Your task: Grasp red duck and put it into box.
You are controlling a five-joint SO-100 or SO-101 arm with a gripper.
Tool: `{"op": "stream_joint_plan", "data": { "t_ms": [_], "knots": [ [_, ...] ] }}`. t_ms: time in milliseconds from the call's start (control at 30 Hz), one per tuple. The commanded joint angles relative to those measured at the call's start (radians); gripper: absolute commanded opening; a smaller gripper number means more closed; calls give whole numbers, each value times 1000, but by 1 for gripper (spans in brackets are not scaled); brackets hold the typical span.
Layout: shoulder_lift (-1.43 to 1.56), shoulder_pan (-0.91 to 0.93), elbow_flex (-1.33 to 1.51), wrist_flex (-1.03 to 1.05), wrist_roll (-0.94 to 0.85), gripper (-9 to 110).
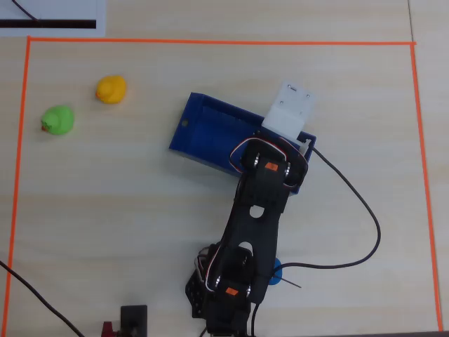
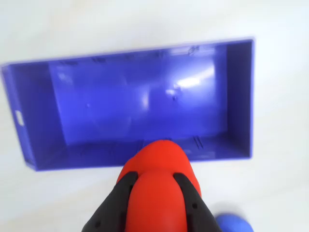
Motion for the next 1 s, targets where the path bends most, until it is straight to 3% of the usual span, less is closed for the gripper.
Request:
{"op": "stream_joint_plan", "data": {
  "t_ms": [0,567,733,967],
  "knots": [
    [-17,-17,3,-18,0,0],
    [-202,-11,97,-296,-32,0],
    [-229,11,91,-311,-38,12],
    [-233,32,69,-313,-44,20]
  ]
}}
